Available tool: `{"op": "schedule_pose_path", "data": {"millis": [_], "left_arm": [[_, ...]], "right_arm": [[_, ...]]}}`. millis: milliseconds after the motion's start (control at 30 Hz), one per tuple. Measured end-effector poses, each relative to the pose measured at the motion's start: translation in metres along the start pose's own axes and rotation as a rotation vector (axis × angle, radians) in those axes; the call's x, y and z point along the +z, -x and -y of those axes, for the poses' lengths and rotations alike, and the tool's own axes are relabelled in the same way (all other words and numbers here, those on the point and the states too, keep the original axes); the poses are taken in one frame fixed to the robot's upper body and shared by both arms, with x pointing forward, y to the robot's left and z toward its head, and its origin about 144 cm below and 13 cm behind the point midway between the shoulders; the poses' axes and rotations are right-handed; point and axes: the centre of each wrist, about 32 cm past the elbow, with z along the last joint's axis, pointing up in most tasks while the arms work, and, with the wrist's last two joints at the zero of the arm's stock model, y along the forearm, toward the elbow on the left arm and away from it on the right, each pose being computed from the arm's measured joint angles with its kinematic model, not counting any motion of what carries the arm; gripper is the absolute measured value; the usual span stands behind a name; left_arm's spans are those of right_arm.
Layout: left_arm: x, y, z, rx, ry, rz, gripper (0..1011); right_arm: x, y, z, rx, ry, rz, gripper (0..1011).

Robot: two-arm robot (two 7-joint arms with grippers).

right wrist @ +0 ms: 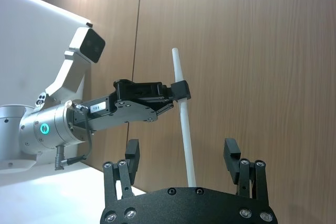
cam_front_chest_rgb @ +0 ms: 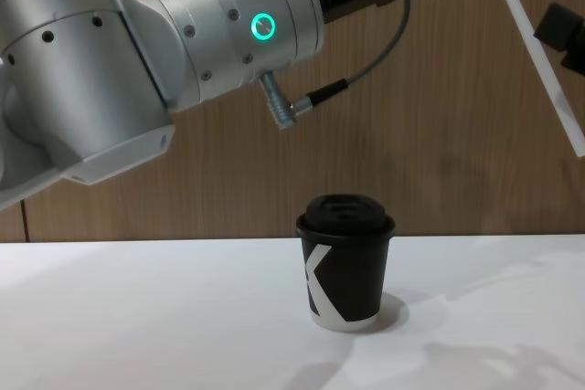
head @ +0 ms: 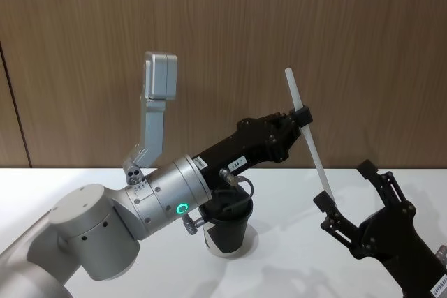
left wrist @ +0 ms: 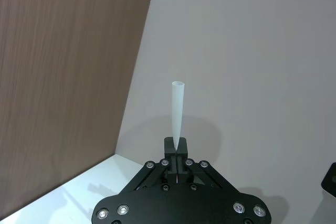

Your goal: Pick up the straw with one hand, pass it to the other hand, and insert it into the cup.

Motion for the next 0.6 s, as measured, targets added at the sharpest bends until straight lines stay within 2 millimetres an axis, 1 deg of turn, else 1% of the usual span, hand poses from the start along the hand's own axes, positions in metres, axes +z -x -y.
{"op": "schedule_pose_path", "data": {"millis": [600], "left_arm": [[0.0, 0.0, 0.0, 0.0, 0.0, 0.0, 7]], "right_arm": [[0.0, 0.0, 0.0, 0.0, 0.0, 0.0, 1001]]}}
